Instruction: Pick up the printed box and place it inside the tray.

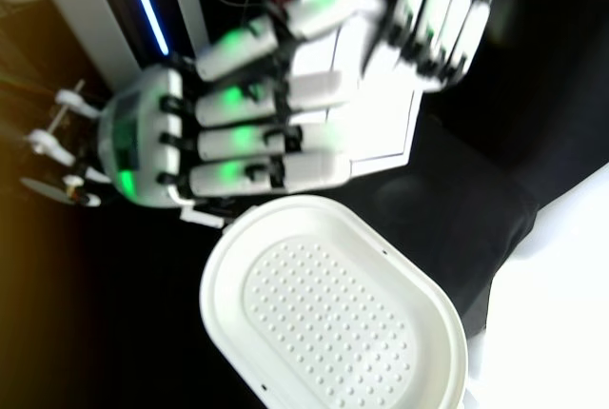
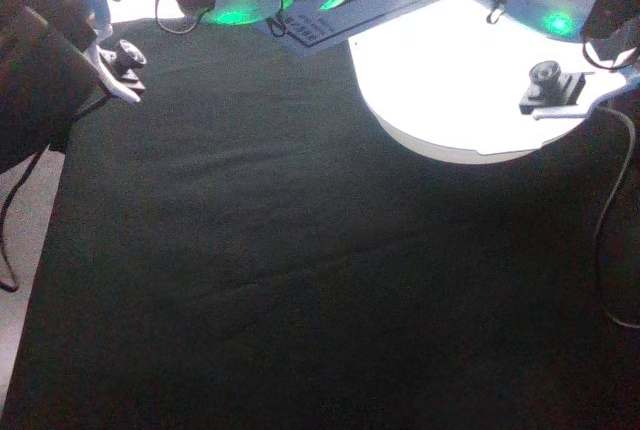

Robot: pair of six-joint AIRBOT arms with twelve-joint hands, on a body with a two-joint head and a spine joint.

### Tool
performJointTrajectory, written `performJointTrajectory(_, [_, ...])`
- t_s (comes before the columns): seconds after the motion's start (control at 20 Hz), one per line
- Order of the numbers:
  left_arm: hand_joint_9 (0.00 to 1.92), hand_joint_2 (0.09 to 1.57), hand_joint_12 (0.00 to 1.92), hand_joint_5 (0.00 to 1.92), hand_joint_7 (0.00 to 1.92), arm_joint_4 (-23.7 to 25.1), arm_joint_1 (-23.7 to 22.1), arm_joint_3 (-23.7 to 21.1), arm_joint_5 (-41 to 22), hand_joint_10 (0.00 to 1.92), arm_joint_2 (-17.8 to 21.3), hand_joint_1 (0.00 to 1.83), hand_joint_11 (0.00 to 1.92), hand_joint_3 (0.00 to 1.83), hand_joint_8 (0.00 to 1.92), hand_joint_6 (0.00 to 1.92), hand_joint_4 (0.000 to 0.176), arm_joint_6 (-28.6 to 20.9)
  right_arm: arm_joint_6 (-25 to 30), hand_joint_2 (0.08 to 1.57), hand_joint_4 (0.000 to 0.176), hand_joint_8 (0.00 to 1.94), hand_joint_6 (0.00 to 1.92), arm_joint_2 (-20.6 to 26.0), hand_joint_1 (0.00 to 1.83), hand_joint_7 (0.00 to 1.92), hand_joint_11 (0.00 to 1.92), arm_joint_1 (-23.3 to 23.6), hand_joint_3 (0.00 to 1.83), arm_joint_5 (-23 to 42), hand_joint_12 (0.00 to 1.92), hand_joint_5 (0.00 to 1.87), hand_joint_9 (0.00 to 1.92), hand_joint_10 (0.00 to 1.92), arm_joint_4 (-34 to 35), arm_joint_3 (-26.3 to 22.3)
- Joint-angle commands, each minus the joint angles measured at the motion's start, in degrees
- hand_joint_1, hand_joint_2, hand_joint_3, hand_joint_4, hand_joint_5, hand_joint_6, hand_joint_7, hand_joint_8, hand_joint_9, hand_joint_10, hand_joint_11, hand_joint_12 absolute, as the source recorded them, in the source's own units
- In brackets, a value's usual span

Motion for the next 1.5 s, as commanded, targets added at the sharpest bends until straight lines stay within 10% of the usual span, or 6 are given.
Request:
performJointTrajectory(0.0, [1.05, 1.12, 1.54, 0.94, 1.01, 1.51, -0.37, -0.15, -5.27, 1.14, -0.03, 1.27, 0.95, 0.0, 1.21, 0.78, 0.0, 0.16, 1.13, 1.18, 0.044, 0.01, 0.03, 0.29, 0.48, 0.13, 0.0, 0.91, 0.0, 6.38, 0.62, 0.27, 0.12, 0.0, 0.26, 0.15])
performJointTrajectory(0.1, [1.13, 1.1, 1.42, 1.01, 1.06, 1.76, -0.29, 0.06, -4.21, 1.06, -0.02, 1.28, 1.0, 0.0, 1.13, 0.68, 0.0, 0.17, 1.71, 0.99, 0.152, 0.0, 0.0, 0.4, 0.56, 0.0, 0.14, 0.91, 0.0, 4.94, 0.23, 0.01, 0.0, 0.0, 0.09, 0.16])
performJointTrajectory(0.3, [1.11, 1.08, 1.43, 1.01, 1.09, 2.14, -0.3, 0.7, -2.05, 0.96, -0.05, 1.28, 0.99, 0.0, 1.02, 0.74, 0.0, 0.17, 4.13, 1.0, 0.09, 0.0, 0.0, 1.05, 0.55, 0.0, 0.02, 0.91, 0.0, 3.28, 0.59, 0.0, 0.0, 0.0, -0.68, 0.14])
performJointTrajectory(0.55, [1.26, 1.07, 1.36, 1.01, 1.15, 2.33, -0.29, 1.7, -1.71, 0.83, -0.3, 1.29, 1.1, 0.0, 0.93, 0.69, 0.0, 0.18, 4.18, 0.62, 0.176, 0.01, 0.0, 2.38, 0.72, 0.05, 0.0, 0.9, 0.0, 1.53, 1.03, 0.0, 0.11, 0.03, -1.81, -0.7])
performJointTrajectory(0.95, [1.39, 1.1, 1.3, 0.91, 1.12, 2.28, -2.15, 4.54, 1.04, 0.62, -1.56, 1.28, 1.18, 0.0, 1.0, 0.84, 0.0, 0.17, 4.27, 0.7, 0.0, 0.05, 0.02, 2.37, 0.99, 0.57, 0.35, 0.81, 0.02, 1.42, 1.11, 0.28, 0.62, 0.1, -3.0, -1.11])
performJointTrajectory(1.45, [1.38, 1.08, 1.2, 0.94, 1.16, 1.68, -1.75, 5.88, 1.26, 0.65, -3.22, 1.28, 1.22, 0.0, 0.91, 0.82, 0.0, 0.16, 4.27, 1.09, 0.0, 0.1, 0.88, 2.38, 1.17, 1.47, 1.44, 0.84, 0.0, 1.45, 0.74, 1.04, 1.7, 0.02, -4.19, -0.97])
